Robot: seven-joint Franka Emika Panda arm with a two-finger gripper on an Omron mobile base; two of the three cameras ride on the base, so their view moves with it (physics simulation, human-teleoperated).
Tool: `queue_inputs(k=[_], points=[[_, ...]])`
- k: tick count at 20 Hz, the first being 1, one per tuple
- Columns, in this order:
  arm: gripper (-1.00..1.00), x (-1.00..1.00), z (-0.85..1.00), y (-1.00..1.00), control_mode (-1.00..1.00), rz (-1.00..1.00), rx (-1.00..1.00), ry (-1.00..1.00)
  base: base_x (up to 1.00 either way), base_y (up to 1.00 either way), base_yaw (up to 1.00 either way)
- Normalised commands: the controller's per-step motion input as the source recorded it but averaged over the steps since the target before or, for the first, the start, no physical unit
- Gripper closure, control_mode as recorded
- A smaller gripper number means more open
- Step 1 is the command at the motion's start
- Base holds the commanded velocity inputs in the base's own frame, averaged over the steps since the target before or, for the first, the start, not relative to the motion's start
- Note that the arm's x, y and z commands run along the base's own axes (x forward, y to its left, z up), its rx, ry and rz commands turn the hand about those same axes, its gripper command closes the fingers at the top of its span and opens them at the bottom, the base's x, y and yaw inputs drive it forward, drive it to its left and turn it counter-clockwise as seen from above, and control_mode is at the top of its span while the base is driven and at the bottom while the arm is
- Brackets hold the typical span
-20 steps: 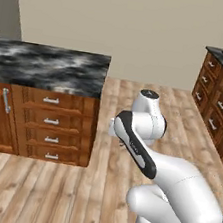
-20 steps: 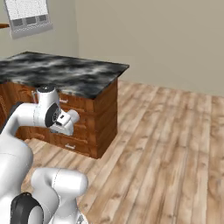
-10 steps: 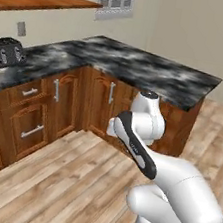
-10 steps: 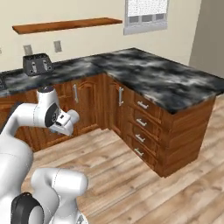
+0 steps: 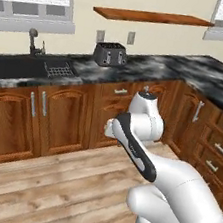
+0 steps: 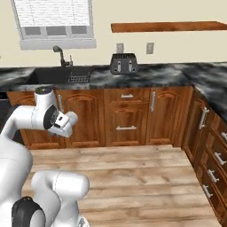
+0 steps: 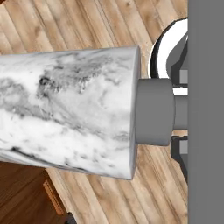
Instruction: Restock the sink supplies by placing the sponge and soap dispenser on the counter and next to the sink. Make sure the soap dispenser is upright.
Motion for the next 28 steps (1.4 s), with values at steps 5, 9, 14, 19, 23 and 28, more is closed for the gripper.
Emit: queue_inputs(k=[5, 9, 14, 19, 23, 28], points=[[1.00, 0.00, 0.00, 0.00, 1.00, 0.00, 0.00, 0.00, 1.00, 0.49, 0.36], [1.00, 0.00, 0.00, 0.00, 1.00, 0.00, 0.00, 0.00, 1.00, 1.00, 0.13], [1.00, 0.00, 0.00, 0.00, 1.00, 0.00, 0.00, 0.00, 1.00, 1.00, 0.03], [1.00, 0.00, 0.00, 0.00, 1.00, 0.00, 0.00, 0.00, 1.00, 0.92, 0.00], [1.00, 0.00, 0.00, 0.00, 1.00, 0.00, 0.00, 0.00, 0.59, 0.50, 0.05], [1.00, 0.00, 0.00, 0.00, 1.00, 0.00, 0.00, 0.00, 0.58, 0.53, 0.05]])
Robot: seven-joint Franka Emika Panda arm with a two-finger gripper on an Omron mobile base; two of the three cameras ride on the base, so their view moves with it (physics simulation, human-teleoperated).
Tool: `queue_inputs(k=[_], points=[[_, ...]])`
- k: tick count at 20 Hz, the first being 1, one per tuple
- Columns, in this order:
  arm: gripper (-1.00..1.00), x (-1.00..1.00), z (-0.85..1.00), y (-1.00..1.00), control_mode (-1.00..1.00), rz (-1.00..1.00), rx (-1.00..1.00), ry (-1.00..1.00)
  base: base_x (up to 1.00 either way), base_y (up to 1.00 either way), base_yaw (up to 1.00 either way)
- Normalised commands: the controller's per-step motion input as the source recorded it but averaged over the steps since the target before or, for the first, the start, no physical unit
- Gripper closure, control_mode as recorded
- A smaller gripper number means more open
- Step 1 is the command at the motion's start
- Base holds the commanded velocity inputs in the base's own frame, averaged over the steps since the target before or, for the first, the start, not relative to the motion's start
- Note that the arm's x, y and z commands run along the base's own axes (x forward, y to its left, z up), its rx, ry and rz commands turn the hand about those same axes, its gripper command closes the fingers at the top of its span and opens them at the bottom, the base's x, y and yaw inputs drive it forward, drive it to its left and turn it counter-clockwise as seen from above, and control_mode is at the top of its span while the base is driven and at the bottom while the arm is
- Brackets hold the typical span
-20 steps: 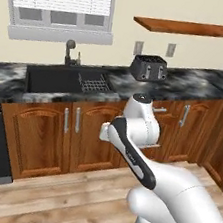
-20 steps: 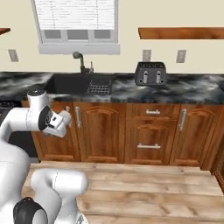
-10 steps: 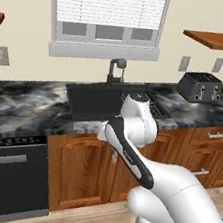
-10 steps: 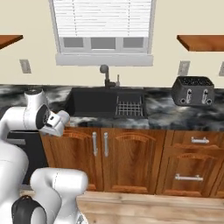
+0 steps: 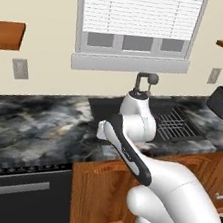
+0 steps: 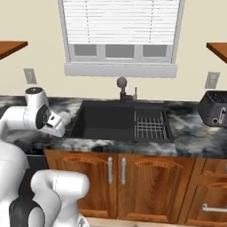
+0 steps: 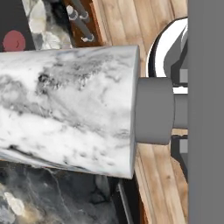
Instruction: Restock the sink supplies by placing the sponge and soap dispenser on the counter and next to the sink. Make sure the soap dispenser is upright.
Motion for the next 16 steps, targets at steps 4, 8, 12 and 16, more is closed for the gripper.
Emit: queue_inputs(k=[4, 8, 12, 16], points=[[1.00, 0.00, 0.00, 0.00, 1.00, 0.00, 0.00, 0.00, 0.45, 0.51, 0.00], [1.00, 0.05, 0.20, 0.01, -1.00, 0.02, 0.02, 0.00, 0.11, 0.04, 0.01], [1.00, 0.29, 0.61, 0.45, -1.00, 0.01, 0.19, 0.12, 0.00, 0.00, 0.00], [1.00, 0.26, 0.61, 0.65, -1.00, 0.00, 0.22, 0.29, 0.00, 0.00, 0.00]])
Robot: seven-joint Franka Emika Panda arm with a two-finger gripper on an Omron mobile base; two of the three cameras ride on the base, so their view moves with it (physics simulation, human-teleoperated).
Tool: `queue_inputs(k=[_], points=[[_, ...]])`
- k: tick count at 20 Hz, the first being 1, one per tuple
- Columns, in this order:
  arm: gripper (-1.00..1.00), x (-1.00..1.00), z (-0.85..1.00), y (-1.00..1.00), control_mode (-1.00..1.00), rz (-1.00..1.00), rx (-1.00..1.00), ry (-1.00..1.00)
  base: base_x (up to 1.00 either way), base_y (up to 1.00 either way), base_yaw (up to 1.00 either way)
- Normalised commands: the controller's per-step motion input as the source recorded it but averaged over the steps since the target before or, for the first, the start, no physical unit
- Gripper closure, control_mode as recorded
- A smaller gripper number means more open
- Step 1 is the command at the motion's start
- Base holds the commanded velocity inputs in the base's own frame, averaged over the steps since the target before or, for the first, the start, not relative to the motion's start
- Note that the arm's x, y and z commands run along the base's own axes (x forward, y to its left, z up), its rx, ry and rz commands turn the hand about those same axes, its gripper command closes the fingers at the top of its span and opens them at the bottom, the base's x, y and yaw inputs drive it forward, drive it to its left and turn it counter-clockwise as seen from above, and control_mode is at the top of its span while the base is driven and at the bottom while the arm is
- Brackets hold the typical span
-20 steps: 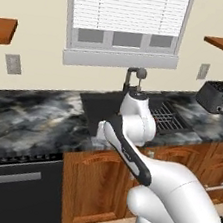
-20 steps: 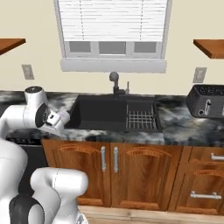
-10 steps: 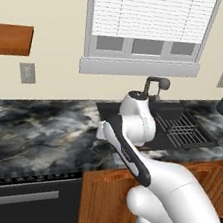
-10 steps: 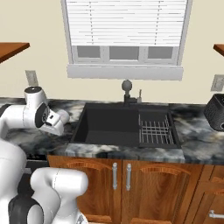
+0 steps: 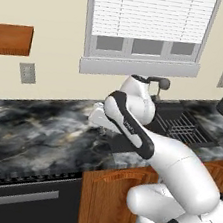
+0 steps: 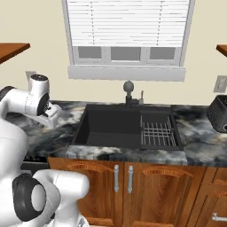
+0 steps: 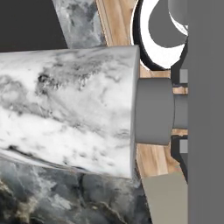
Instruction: Restock the sink supplies by placing the sponge and soap dispenser on the counter and next to the sink. Make sure the soap dispenser is upright.
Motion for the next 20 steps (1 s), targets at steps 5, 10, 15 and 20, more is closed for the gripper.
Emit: queue_inputs(k=[5, 10, 15, 20], points=[[1.00, 0.14, 0.05, 0.43, -1.00, -0.02, 0.21, 0.25, 0.00, 0.00, 0.00], [1.00, 0.49, -0.07, 0.00, -1.00, -0.02, 0.19, 0.20, 0.00, 0.00, 0.00], [1.00, 0.58, -0.21, -0.04, -1.00, 0.00, 0.06, 0.09, 0.00, 0.00, 0.00], [1.00, 0.61, -0.20, 0.01, -1.00, 0.00, 0.04, 0.24, 0.00, 0.00, 0.00]])
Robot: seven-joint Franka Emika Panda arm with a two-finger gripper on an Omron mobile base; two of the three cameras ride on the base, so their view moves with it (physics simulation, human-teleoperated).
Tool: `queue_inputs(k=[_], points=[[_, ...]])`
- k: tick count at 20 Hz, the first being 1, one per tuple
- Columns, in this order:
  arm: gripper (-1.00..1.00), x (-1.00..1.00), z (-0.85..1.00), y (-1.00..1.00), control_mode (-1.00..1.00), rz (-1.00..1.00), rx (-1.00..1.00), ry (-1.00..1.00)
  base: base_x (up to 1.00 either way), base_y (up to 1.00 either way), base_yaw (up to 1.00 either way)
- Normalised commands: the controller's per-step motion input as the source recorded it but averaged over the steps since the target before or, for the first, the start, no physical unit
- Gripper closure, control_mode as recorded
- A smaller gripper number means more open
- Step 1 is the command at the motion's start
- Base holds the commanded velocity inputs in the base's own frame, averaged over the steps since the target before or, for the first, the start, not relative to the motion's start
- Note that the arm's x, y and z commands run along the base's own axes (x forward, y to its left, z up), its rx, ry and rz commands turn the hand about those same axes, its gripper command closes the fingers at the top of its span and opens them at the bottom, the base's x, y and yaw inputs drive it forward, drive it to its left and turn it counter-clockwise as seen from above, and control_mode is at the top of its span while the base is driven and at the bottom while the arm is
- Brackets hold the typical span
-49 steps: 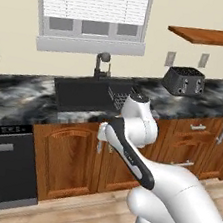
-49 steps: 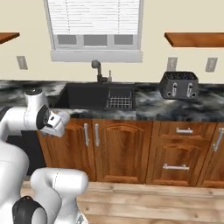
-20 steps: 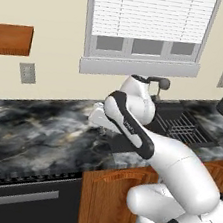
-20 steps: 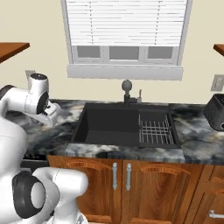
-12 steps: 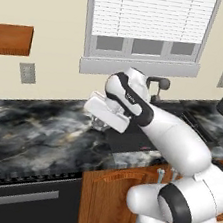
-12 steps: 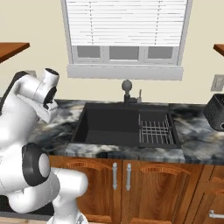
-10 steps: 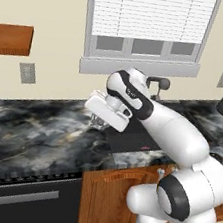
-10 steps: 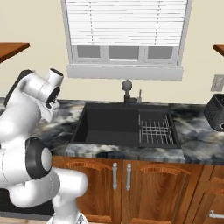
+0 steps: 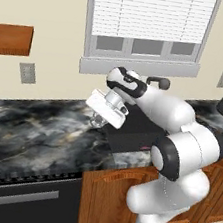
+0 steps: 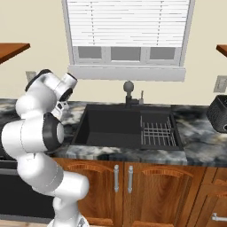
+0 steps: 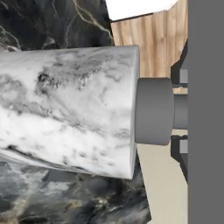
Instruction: Restock the sink supplies by placing the sponge and soap dispenser on the counter and next to the sink. Make sure the soap dispenser is upright.
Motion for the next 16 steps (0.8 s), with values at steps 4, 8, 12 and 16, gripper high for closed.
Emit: queue_inputs(k=[4, 8, 12, 16], points=[[1.00, 0.44, -0.15, 0.13, -1.00, -0.01, 0.07, 0.35, 0.00, 0.00, 0.00], [1.00, 0.31, -0.14, 0.32, -1.00, -0.05, 0.03, 0.36, 0.00, 0.00, 0.00], [1.00, 0.28, -0.47, 0.35, -1.00, -0.01, 0.00, 0.14, 0.00, 0.00, 0.00], [1.00, 0.41, -0.39, 0.08, -1.00, -0.02, 0.00, 0.00, 0.00, 0.00, 0.00]])
